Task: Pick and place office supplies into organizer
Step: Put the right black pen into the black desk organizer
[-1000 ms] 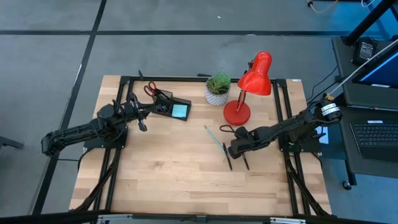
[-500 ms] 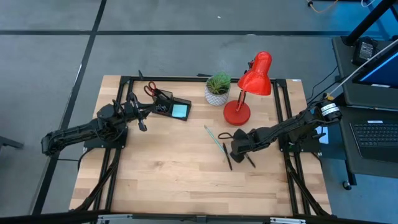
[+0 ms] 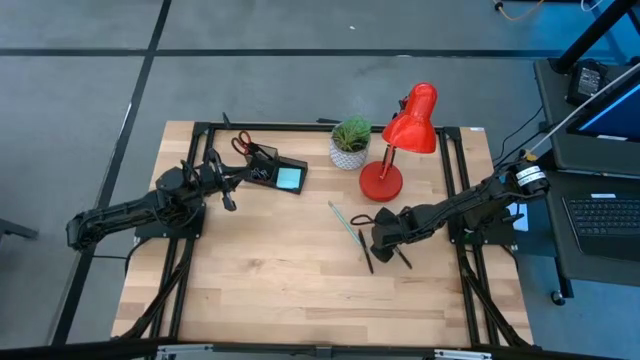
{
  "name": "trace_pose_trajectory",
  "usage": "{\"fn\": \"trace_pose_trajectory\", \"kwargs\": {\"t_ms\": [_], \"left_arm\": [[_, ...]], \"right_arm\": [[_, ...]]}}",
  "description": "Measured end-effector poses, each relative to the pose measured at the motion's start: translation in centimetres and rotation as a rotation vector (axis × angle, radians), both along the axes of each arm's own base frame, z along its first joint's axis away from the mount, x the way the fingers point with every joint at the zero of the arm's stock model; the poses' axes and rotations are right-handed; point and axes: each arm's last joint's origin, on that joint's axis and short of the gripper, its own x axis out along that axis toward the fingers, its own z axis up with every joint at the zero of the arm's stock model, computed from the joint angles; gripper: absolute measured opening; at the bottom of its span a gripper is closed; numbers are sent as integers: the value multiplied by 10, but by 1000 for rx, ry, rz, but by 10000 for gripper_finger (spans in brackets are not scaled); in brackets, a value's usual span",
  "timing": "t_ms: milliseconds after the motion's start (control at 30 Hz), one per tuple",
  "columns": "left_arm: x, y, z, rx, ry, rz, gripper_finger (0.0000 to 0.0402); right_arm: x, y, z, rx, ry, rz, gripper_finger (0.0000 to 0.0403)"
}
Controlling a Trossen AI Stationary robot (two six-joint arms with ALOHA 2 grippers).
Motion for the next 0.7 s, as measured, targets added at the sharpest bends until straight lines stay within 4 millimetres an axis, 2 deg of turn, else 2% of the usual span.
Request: {"fn": "trace_pose_trajectory", "kwargs": {"t_ms": [300, 700], "left_arm": [[0, 0, 0, 0, 0, 0, 31], [0, 0, 0, 0, 0, 0, 31]], "right_arm": [[-1, 0, 0, -5, 15, 29, 104], [-1, -1, 0, -31, 12, 28, 42]]}}
